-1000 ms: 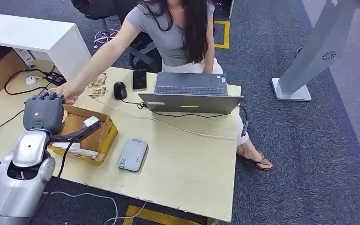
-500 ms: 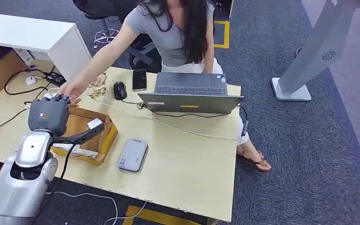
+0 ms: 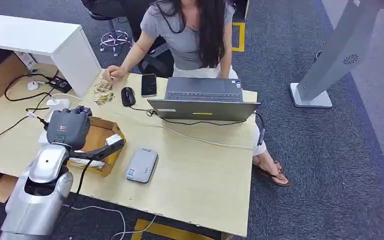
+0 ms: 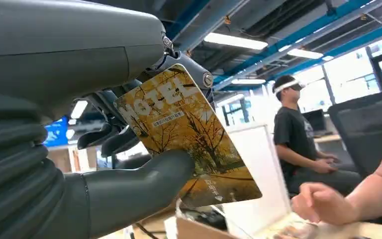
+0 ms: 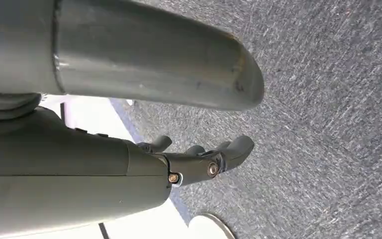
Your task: Pass the card to the sensor for recognition and then transmit it.
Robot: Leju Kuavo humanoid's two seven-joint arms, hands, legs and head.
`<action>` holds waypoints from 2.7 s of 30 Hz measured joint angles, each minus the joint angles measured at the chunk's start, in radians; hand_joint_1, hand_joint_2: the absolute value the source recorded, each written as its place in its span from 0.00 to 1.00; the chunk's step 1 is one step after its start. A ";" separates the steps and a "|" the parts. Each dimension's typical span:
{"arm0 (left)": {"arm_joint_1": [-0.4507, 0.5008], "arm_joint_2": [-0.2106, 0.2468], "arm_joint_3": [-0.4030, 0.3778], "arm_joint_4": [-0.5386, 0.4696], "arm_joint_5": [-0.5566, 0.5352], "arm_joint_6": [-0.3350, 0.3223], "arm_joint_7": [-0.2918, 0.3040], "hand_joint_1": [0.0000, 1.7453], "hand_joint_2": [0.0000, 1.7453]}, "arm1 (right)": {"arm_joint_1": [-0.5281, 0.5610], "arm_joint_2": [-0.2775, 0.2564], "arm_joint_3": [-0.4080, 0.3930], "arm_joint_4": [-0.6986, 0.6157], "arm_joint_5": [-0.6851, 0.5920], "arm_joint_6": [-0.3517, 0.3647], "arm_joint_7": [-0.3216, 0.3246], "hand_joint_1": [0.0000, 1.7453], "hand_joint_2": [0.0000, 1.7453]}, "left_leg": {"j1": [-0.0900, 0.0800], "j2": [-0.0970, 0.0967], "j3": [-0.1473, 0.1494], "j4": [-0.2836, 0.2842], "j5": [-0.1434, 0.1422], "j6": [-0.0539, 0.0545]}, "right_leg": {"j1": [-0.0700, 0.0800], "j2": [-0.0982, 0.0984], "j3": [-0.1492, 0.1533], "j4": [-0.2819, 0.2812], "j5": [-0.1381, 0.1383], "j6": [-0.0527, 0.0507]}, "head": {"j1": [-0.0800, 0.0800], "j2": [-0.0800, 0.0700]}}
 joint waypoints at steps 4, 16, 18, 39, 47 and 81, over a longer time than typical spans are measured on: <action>0.009 -0.054 0.000 0.008 0.000 0.011 -0.023 1.00 1.00 | -0.001 0.000 0.000 0.001 0.000 -0.007 -0.007 0.00 0.00 | 0.000 -0.001 0.000 0.000 0.000 0.000 | 0.000 -0.001 0.000 0.000 0.000 0.000 | 0.000 0.000; 0.033 -0.114 -0.036 0.061 0.000 0.013 -0.023 1.00 1.00 | -0.001 0.000 0.000 0.005 0.000 -0.007 -0.004 0.00 0.00 | 0.000 0.000 0.000 0.000 0.000 0.000 | 0.000 0.000 0.000 0.000 0.000 0.000 | 0.000 0.000; 0.033 -0.116 -0.040 0.066 0.000 0.014 -0.023 1.00 1.00 | -0.002 0.000 0.000 0.005 0.000 -0.007 -0.004 0.00 0.00 | 0.000 0.000 0.000 0.000 0.000 0.000 | 0.000 0.000 0.000 0.000 0.000 0.000 | 0.000 0.000; 0.042 -0.123 -0.058 0.100 0.000 0.011 -0.024 1.00 1.00 | -0.001 0.000 0.000 0.008 0.000 -0.004 0.000 0.00 0.00 | 0.000 -0.001 0.000 0.000 0.000 0.000 | 0.000 0.000 0.000 0.000 0.000 0.000 | 0.000 0.000; 0.056 -0.179 -0.087 0.198 0.000 0.030 -0.058 1.00 1.00 | -0.001 0.010 0.000 0.010 0.000 -0.005 -0.022 0.00 0.00 | 0.000 -0.001 0.000 0.000 0.000 0.000 | 0.000 0.000 0.000 0.000 0.000 0.000 | 0.000 0.000; 0.092 -0.217 -0.070 0.271 0.002 0.047 -0.102 1.00 1.00 | 0.003 0.018 0.000 0.010 0.000 -0.013 -0.040 0.00 0.00 | 0.000 -0.001 0.001 0.000 0.000 0.000 | 0.000 -0.001 0.001 0.000 0.000 0.000 | 0.000 0.000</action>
